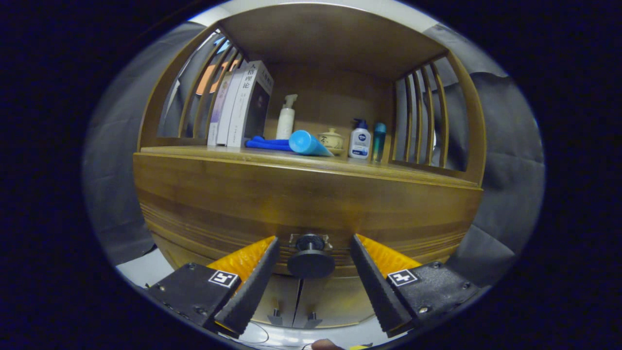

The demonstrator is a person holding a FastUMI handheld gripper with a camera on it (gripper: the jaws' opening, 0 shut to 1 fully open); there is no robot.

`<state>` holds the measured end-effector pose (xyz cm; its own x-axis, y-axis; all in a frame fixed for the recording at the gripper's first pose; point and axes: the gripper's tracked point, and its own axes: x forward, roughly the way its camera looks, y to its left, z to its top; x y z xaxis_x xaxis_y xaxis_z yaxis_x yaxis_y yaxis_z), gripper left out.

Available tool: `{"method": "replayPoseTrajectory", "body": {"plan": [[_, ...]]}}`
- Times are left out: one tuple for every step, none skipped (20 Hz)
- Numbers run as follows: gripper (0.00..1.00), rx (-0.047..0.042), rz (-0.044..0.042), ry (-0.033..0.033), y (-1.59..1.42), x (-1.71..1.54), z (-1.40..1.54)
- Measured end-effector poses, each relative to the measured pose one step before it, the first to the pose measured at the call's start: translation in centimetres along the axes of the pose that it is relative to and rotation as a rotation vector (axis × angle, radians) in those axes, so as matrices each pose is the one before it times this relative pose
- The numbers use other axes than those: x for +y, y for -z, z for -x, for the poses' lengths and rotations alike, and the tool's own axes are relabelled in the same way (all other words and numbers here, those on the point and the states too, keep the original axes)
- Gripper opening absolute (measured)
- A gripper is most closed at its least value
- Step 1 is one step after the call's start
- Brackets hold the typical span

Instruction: Pull open the drawer, take out the items inside it, and place them on the countertop above the cabinet.

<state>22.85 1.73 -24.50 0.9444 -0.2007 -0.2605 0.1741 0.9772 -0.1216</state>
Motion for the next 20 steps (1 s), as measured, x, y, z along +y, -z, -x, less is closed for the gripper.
{"method": "replayPoseTrajectory", "body": {"plan": [[0.97,0.01498,0.01146,-0.00239,0.306,-0.137,0.165],[0.98,0.01257,-0.00579,-0.02728,-0.033,0.293,0.39],[0.98,-0.00177,-0.02977,-0.03419,-0.6,0.573,0.436],[0.98,-0.0173,-0.01647,-0.01322,-0.832,0.213,0.626],[0.99,-0.01929,-0.0007,-0.00766,-0.834,0.025,0.889],[0.99,-0.01914,0.00314,-0.00896,-0.832,0.062,0.927],[0.99,-0.01515,0.00486,-0.01248,-0.762,0.095,0.789],[0.99,-0.00703,0.00937,-0.01038,-0.664,0.029,0.841],[0.99,-0.01131,0.00322,-0.01098,-0.583,-0.041,1.034],[0.99,0.00014,0.00262,-0.01696,-0.569,0.112,1.07],[0.99,-0.00458,-0.00592,-0.01342,-0.547,-0.03,1.021],[0.99,-0.00645,-0.00513,-0.00722,-0.651,-0.147,0.963],[0.99,-0.00968,-0.00585,-0.00566,-0.675,-0.332,1.198],[0.99,-0.00861,-0.0058,-0.00076,-0.761,-0.428,1.028],[0.99,-0.00846,-0.0057,-0.00527,-0.748,-0.289,1.063],[0.99,-0.01033,-0.00666,-0.00078,-0.799,-0.32,1.099],[0.99,-0.01281,-0.0083,-0.00725,-1.018,-0.225,1.114],[0.99,-0.0106,-0.00672,-0.00393,-0.9,-0.194,0.96],[0.99,-0.00841,-0.00483,-0.00644,-0.736,-0.259,1.086],[0.99,-0.00388,-0.00292,-0.00117,-0.876,-0.274,1.038]]}}
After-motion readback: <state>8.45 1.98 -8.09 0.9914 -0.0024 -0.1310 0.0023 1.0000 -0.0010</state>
